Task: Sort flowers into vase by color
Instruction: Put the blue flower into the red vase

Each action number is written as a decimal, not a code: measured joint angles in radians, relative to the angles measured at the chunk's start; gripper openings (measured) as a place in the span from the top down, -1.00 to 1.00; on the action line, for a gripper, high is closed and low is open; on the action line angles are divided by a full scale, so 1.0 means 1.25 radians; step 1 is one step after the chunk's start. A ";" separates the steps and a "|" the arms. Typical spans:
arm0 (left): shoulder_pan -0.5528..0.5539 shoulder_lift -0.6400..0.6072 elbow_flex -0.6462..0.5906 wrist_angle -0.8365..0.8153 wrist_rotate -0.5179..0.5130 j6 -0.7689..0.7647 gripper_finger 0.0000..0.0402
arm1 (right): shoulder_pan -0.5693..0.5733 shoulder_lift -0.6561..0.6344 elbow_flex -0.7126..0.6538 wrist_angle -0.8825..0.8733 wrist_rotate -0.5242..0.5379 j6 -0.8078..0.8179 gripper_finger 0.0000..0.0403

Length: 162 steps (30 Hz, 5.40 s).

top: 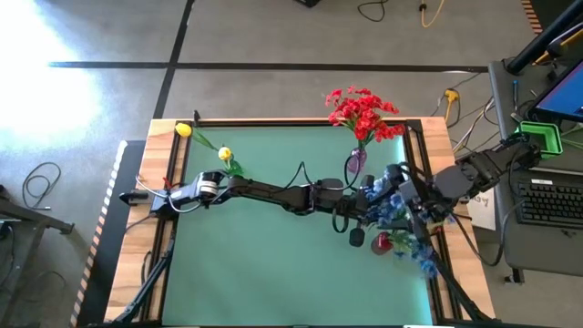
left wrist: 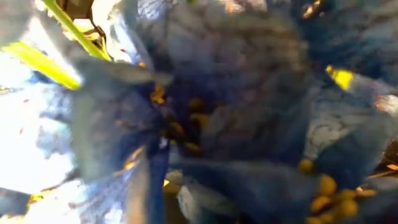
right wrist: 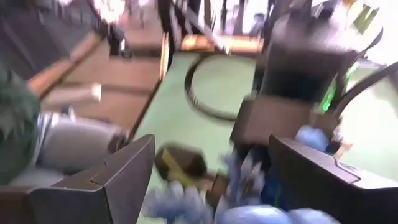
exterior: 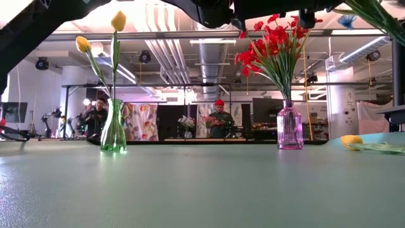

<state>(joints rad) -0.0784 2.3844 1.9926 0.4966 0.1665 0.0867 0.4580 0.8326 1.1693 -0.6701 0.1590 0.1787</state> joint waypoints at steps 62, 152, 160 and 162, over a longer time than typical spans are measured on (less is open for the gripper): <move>0.003 0.001 0.000 -0.093 -0.006 -0.131 -0.39 | 0.000 0.001 -0.011 0.098 0.187 -0.201 -0.37; 0.003 0.219 0.284 -0.200 0.105 -0.121 0.98 | 0.000 0.037 0.055 -0.073 0.104 0.552 -0.75; 0.003 0.220 0.284 -0.203 0.105 -0.119 0.98 | 0.000 0.048 0.055 -0.104 0.166 0.750 -0.75; 0.003 0.220 0.284 -0.205 0.105 -0.119 0.98 | 0.000 0.049 0.054 -0.117 0.164 0.765 -0.75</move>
<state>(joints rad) -0.0750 2.6595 2.3470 0.2399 0.2974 -0.0616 0.4576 0.8932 1.2370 -0.8158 0.3636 1.1347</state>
